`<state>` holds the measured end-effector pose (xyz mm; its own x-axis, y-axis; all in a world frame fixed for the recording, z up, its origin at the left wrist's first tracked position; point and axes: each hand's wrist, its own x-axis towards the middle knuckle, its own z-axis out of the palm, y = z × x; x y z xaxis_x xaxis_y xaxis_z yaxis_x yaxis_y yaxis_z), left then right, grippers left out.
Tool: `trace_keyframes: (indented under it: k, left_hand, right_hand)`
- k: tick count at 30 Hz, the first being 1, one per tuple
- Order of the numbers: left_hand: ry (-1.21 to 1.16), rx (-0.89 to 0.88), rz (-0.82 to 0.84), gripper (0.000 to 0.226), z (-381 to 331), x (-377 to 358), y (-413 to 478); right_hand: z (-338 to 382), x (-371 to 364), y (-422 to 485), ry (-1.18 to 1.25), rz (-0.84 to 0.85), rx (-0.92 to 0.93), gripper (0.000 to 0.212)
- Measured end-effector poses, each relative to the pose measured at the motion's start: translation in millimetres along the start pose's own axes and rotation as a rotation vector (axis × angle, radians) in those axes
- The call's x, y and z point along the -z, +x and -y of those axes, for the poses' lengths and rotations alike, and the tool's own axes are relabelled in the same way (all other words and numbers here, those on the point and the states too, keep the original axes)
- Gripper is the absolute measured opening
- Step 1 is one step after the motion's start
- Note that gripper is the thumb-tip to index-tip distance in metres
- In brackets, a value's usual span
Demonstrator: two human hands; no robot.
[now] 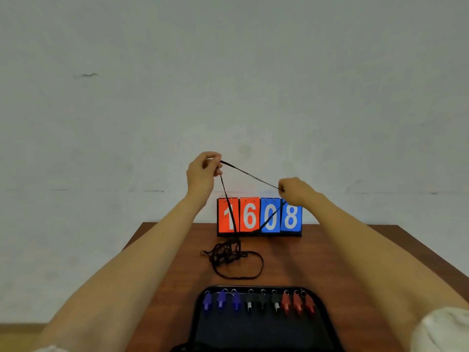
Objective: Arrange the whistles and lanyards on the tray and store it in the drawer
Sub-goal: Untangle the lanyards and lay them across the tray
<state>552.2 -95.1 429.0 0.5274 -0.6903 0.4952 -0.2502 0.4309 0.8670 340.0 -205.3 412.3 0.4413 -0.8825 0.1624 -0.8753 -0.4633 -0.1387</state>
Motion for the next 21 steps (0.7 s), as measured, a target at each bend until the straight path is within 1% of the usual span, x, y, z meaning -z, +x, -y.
trace_keyframes:
  k: [2,3,4,5,6,8,9,11,13,14,15,17,19,21]
  left_hand:
    - [-0.002,0.028,-0.067,0.013,8.3,5.7,-1.8]
    - [0.018,0.048,-0.077,0.014,13.7,8.4,-2.2]
    - [0.058,0.075,-0.060,0.016,19.9,10.2,-2.5]
    - [0.121,0.114,-0.017,0.017,26.0,11.1,-3.4]
    - [0.194,0.156,0.045,0.019,32.6,11.0,-4.7]
    - [0.362,0.209,0.195,0.022,45.4,8.2,-8.5]
    - [0.447,0.211,0.273,0.023,50.0,5.7,-12.2]
    - [0.568,0.180,0.429,0.029,56.4,-3.9,-21.9]
    - [0.604,0.142,0.522,0.042,61.5,-16.6,-30.7]
    - [0.596,0.129,0.538,0.042,63.4,-23.2,-34.0]
    - [0.578,0.119,0.545,0.036,65.3,-29.4,-36.6]
    - [0.532,0.112,0.519,0.022,71.9,-38.0,-36.8]
    - [0.501,0.124,0.459,0.022,77.1,-40.3,-32.8]
    - [0.415,0.169,0.405,0.019,78.4,-39.9,-25.7]
  right_hand:
    - [-11.3,-9.4,-1.9,0.000,0.116,-0.056,0.011]
    - [-15.4,-12.8,-2.3,0.036,0.144,-0.071,0.008]
    - [-16.2,-13.2,-3.4,0.124,0.134,-0.088,0.008]
    - [-15.4,-12.5,-2.8,0.304,0.086,-0.115,0.010]
    - [-11.2,-9.5,-3.5,0.548,0.011,-0.140,0.010]
    - [4.1,3.7,-7.0,1.055,-0.150,-0.136,0.010]
    - [12.4,11.1,-9.0,1.238,-0.198,-0.106,0.012]
    - [29.6,24.5,-11.1,1.433,-0.212,-0.028,0.013]
    - [44.9,31.6,-11.9,1.506,-0.150,0.037,0.014]
    - [50.6,32.7,-11.5,1.532,-0.114,0.060,0.015]
    - [54.9,32.5,-10.8,1.556,-0.092,0.076,0.016]
    - [58.1,29.4,-7.8,1.601,-0.084,0.089,0.016]
    - [53.5,21.6,-3.3,1.623,-0.104,0.056,0.015]
    - [43.9,6.0,3.2,1.540,-0.095,-0.043,0.015]
